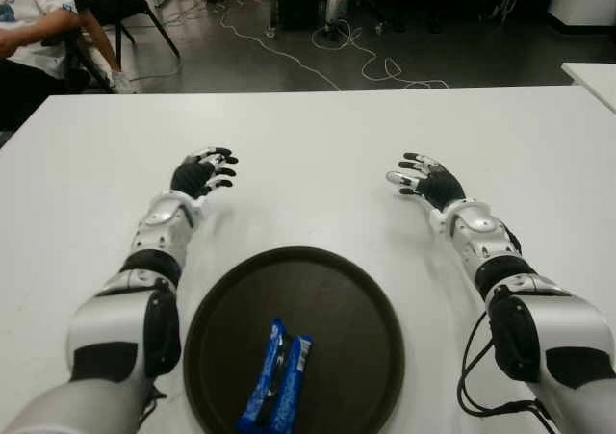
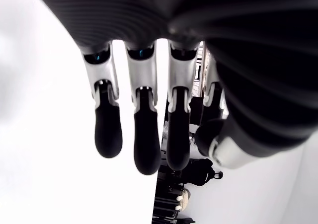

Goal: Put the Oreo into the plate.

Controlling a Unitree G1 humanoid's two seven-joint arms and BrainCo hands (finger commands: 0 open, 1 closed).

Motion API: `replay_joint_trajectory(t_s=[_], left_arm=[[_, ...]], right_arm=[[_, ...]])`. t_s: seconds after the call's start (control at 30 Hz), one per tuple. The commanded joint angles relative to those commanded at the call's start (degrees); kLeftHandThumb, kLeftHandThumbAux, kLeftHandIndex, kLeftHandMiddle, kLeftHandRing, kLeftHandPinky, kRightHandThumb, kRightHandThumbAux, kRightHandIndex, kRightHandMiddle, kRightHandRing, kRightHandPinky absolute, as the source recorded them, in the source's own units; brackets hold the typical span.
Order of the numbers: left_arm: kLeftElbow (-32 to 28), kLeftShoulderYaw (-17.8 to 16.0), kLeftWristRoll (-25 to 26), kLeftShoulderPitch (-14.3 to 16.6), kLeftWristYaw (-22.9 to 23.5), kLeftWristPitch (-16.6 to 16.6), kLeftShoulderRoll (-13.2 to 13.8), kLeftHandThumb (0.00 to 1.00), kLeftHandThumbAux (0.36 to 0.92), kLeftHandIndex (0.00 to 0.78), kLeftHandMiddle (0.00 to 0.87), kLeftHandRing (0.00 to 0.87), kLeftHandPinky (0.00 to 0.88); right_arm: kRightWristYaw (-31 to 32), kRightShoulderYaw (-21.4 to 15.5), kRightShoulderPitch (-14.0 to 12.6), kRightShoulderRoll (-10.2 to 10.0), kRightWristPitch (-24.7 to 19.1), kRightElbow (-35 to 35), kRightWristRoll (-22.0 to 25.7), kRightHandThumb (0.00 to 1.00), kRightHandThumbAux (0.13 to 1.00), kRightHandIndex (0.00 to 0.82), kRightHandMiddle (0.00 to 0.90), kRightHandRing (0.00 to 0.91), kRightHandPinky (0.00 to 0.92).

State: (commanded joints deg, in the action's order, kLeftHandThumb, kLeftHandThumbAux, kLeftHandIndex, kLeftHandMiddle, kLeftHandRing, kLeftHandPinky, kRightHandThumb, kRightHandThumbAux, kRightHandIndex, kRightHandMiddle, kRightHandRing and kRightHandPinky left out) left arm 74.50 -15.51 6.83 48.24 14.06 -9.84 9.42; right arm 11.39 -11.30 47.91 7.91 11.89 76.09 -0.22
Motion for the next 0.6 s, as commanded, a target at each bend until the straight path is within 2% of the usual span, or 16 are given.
replay_joint_trajectory(t_s=[0.33,0.6], left_arm=[[0.0,0.0,0.0,0.0,0.0,-0.1,0.0,0.831,0.675,0.436,0.461,0.520,0.546],[0.0,0.0,0.0,0.0,0.2,-0.1,0.0,0.829,0.676,0.428,0.464,0.525,0.543]], right_arm=[[-0.4,-0.7,0.1,0.0,-0.4,0.1,-0.1,0.000,0.774,0.184,0.292,0.315,0.349],[-1.0,-0.6,0.2,0.0,-0.6,0.1,-0.5,0.000,0.778,0.193,0.299,0.317,0.340]])
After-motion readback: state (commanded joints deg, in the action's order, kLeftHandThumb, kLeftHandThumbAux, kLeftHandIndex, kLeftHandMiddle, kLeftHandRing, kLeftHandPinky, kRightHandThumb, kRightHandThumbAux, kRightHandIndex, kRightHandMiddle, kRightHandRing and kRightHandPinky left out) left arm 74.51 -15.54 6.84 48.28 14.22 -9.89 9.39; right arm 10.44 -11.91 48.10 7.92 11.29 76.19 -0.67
